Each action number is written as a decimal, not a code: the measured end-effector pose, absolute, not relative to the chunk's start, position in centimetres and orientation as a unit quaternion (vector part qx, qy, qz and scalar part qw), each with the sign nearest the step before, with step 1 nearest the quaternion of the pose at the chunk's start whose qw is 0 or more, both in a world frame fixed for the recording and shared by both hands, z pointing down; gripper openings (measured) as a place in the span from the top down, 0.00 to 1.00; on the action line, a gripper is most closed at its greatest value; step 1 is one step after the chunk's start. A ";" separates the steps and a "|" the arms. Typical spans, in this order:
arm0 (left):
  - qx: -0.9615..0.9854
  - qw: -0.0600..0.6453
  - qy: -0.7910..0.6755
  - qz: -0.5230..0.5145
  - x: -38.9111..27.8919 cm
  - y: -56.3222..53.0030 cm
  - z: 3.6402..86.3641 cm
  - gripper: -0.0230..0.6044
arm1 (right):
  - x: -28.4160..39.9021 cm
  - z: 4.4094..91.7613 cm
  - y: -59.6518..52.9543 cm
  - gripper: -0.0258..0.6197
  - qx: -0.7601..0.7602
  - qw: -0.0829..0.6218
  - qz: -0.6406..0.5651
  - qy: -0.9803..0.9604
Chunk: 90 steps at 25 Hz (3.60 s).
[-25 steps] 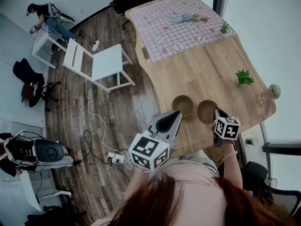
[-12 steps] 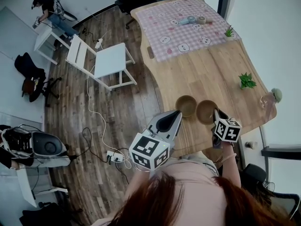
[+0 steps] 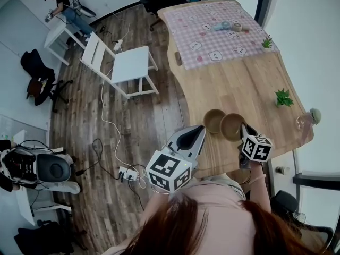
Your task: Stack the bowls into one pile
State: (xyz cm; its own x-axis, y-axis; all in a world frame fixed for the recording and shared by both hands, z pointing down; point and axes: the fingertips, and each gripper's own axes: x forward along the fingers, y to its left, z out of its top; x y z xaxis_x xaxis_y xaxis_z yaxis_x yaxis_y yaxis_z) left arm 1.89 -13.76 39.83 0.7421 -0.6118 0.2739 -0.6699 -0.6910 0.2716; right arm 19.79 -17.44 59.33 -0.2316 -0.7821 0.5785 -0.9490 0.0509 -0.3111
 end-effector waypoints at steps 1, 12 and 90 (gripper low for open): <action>0.915 0.180 -0.352 0.080 1.7 -13.8 39.8 0.95 | 19.6 59.3 -17.6 0.94 0.605 0.128 0.326 -0.715; 0.906 0.189 -0.372 0.073 0.0 -14.1 40.1 0.95 | 17.5 59.3 -19.1 0.94 0.584 0.137 0.323 -0.732; 0.875 0.191 -0.438 0.074 -7.3 -14.9 40.5 0.95 | 13.0 64.1 -22.5 0.85 0.579 0.263 0.290 -0.715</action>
